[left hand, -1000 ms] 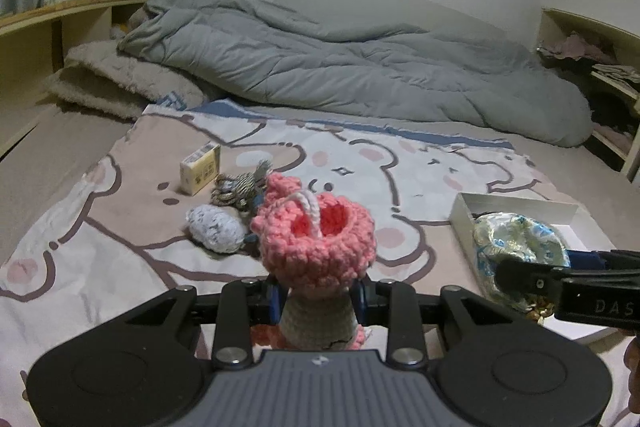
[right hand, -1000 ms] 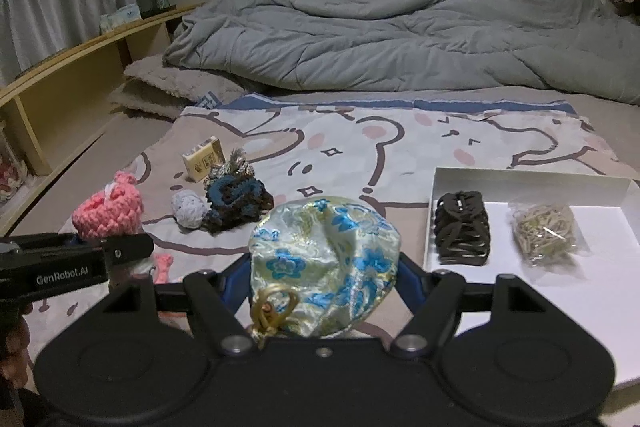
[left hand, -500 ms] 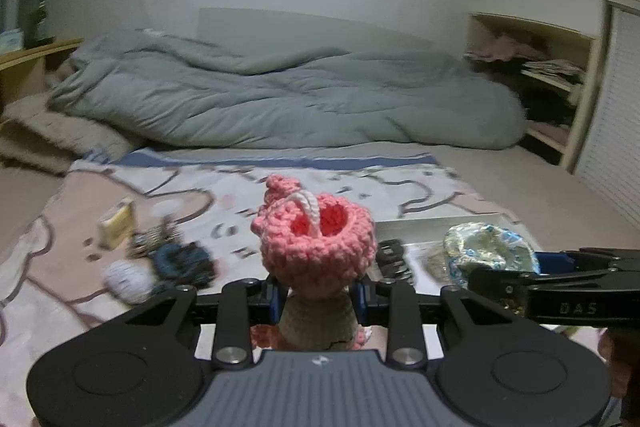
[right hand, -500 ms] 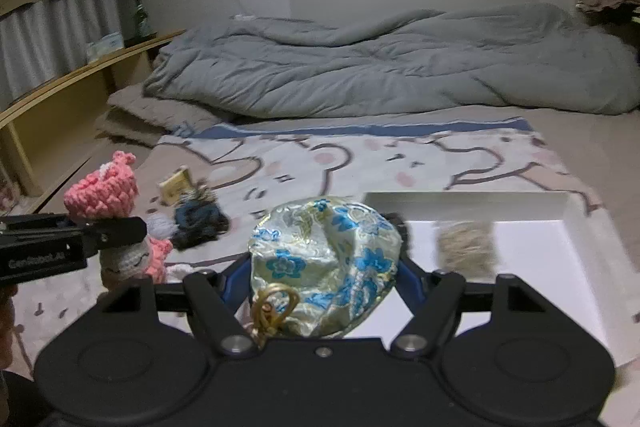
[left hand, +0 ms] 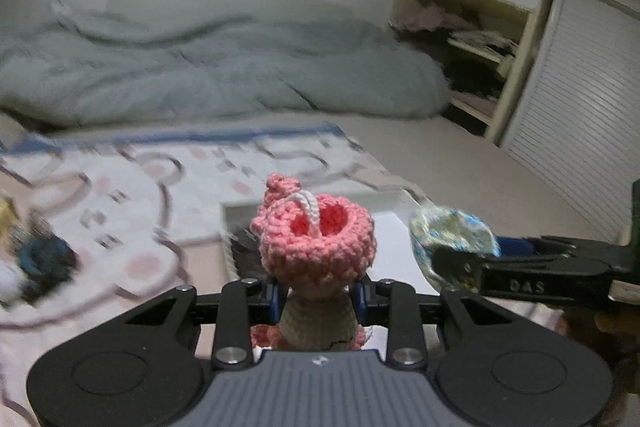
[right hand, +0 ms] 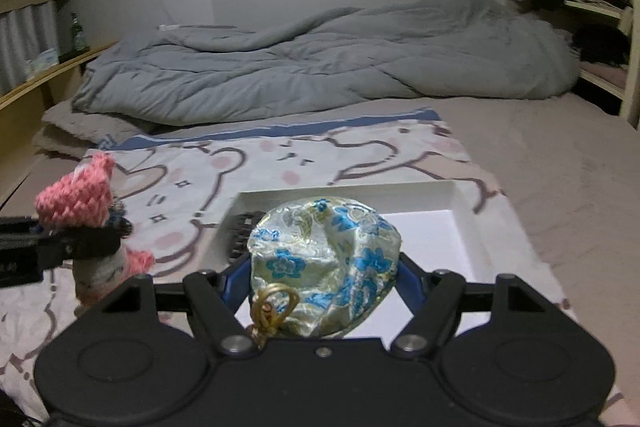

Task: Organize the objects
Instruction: 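Carry the crocheted doll and silk pouch over the white box with both tools, then open both tools to set the doll and pouch in the box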

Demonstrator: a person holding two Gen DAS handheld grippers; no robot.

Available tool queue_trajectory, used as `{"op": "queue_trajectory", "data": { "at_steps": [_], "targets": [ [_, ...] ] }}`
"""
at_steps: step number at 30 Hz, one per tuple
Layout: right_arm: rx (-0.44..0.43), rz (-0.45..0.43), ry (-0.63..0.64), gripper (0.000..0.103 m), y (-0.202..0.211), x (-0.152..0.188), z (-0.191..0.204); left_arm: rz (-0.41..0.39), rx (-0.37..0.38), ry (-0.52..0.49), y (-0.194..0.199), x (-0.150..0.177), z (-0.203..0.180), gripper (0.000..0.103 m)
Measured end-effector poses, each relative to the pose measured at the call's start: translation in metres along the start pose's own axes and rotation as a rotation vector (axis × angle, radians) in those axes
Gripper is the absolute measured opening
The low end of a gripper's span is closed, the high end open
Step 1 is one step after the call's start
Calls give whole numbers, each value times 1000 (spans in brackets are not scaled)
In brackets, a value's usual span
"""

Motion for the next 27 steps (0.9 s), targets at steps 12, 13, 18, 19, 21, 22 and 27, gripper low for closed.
{"op": "queue_trajectory", "data": {
  "at_steps": [12,13,18,19,21,22,27],
  "targets": [
    [-40,77,-2,74,-29,22,-26,298,47,61,-96,25,0,33],
    [-47,89,-1,74,-34,25,-26,308,36,54,-102,25,1,33],
    [-71,119,-1,74,-57,34,-23,329,-54,-42,-131,27,0,32],
    [-77,120,-7,74,-62,34,-23,325,-66,-46,-134,28,1,32],
    [-87,124,-17,74,-69,36,-24,314,-79,-31,-140,27,5,32],
    [-89,128,-18,74,-73,37,-23,304,-79,-20,-142,26,7,32],
    [-93,146,-17,74,-88,41,-21,300,-106,37,-150,26,16,32]
  ]
}}
Point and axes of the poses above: each gripper's, at about its wrist camera, not at the fingertips, and y roughly against the way its jaws point, z to its left, x to its underside, the point moved 6 cm from there along -y, roughly the way its jaws point, and after that the axes turned 7 degrees about -x, right-handed, at the moved point
